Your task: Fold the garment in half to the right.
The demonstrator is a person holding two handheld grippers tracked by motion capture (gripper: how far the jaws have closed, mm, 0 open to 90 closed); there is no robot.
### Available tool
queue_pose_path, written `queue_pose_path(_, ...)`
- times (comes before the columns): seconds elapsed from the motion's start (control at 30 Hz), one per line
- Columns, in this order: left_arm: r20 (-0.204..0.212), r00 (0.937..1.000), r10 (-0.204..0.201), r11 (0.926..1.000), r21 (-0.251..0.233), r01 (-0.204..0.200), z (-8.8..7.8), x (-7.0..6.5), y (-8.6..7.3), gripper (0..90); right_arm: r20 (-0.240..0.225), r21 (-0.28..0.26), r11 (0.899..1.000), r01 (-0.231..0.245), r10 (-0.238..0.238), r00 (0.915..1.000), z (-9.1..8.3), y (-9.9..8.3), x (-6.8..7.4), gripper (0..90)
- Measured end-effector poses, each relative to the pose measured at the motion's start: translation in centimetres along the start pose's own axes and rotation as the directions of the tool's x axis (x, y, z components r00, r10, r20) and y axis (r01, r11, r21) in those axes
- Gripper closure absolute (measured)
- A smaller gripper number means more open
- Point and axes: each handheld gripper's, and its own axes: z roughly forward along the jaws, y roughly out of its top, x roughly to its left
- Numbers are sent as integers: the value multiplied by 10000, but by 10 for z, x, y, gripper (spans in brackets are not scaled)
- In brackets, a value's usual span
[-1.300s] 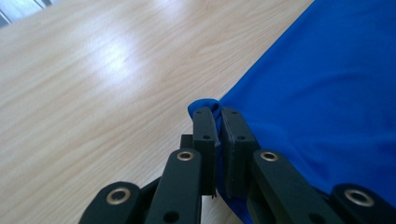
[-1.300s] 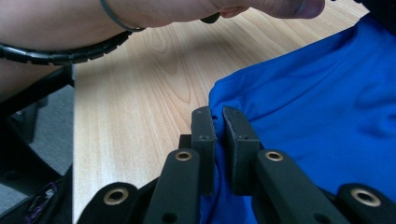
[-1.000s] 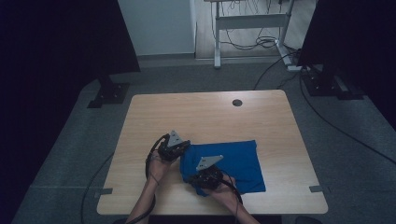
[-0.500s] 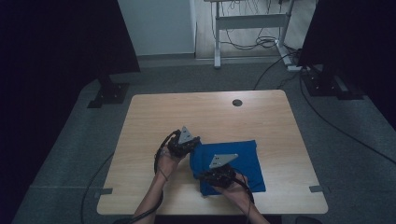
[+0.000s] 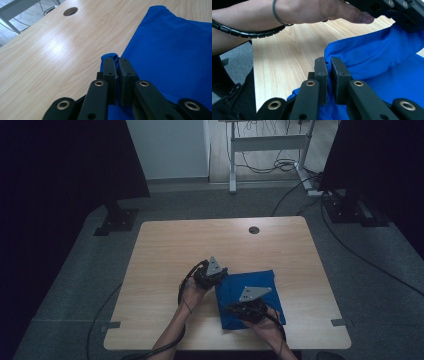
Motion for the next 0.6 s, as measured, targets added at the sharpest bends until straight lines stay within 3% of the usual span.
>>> queue_pose_path(0.07,41,10000,-32,10000,-85,32,4,-3,2,854,162,44,10000,29,-30,9999,-4,-3,-1,836)
queue_pose_path(0.27,-42,9993,362,9993,82,-361,20,-13,3,853,614,467,9988,-121,92,9981,-11,-19,-8,835)
queue_pose_path(0.4,-25,9983,590,9976,370,-589,32,-18,-2,850,869,806,9959,-402,332,9957,-12,-33,-16,836)
queue_pose_path(0.6,83,9983,585,9954,750,-590,44,-22,-10,843,1069,1396,9888,-521,373,9936,-8,-46,-21,833)
